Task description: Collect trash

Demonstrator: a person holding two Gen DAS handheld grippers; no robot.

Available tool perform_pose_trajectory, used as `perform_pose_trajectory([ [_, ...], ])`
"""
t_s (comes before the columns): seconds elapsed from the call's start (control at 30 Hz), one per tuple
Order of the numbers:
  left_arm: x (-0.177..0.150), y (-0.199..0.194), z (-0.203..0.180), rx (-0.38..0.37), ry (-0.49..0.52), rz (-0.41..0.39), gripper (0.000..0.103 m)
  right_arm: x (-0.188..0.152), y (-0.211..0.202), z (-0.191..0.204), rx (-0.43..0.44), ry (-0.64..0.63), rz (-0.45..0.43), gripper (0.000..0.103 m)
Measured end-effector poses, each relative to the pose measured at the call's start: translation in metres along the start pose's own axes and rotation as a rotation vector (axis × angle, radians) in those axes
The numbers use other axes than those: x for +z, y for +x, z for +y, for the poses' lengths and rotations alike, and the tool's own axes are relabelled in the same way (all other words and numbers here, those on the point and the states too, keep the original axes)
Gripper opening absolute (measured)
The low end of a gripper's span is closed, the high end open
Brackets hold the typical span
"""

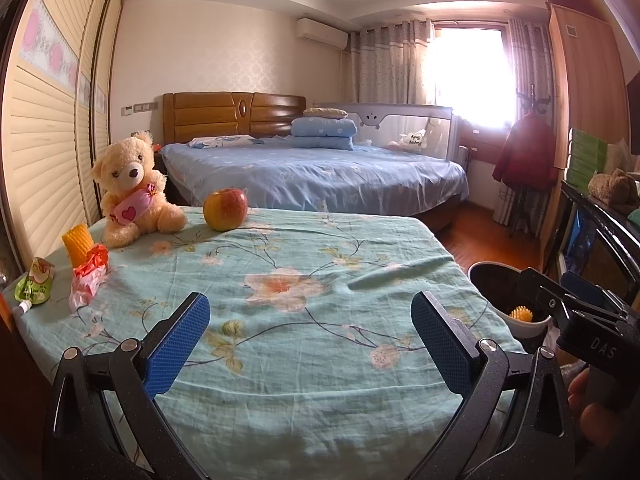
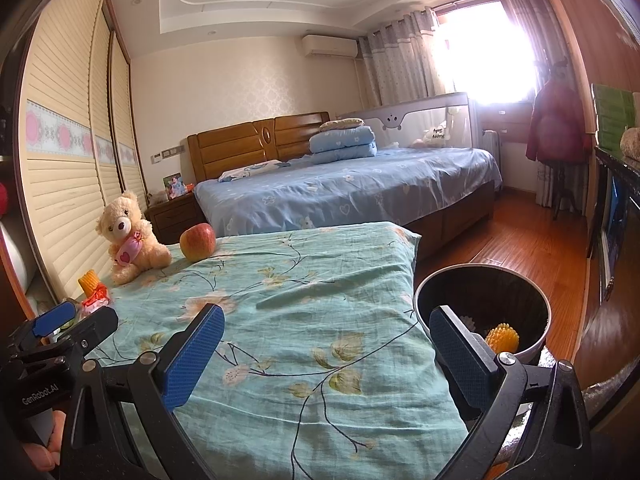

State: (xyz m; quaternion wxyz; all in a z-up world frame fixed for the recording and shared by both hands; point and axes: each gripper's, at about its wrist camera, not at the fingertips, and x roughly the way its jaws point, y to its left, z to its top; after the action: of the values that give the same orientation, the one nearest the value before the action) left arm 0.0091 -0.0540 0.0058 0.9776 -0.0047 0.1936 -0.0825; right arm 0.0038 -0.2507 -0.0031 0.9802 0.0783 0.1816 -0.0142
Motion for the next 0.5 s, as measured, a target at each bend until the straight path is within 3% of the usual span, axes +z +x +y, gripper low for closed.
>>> perform_pose_trajectory([
  [0.5,-0.0004,0.0013,0.0005,-0.001,0.003,0.006,0.103,-0.0004,-0.0001,0.0004,0.001,0.002,0.001,0.103],
])
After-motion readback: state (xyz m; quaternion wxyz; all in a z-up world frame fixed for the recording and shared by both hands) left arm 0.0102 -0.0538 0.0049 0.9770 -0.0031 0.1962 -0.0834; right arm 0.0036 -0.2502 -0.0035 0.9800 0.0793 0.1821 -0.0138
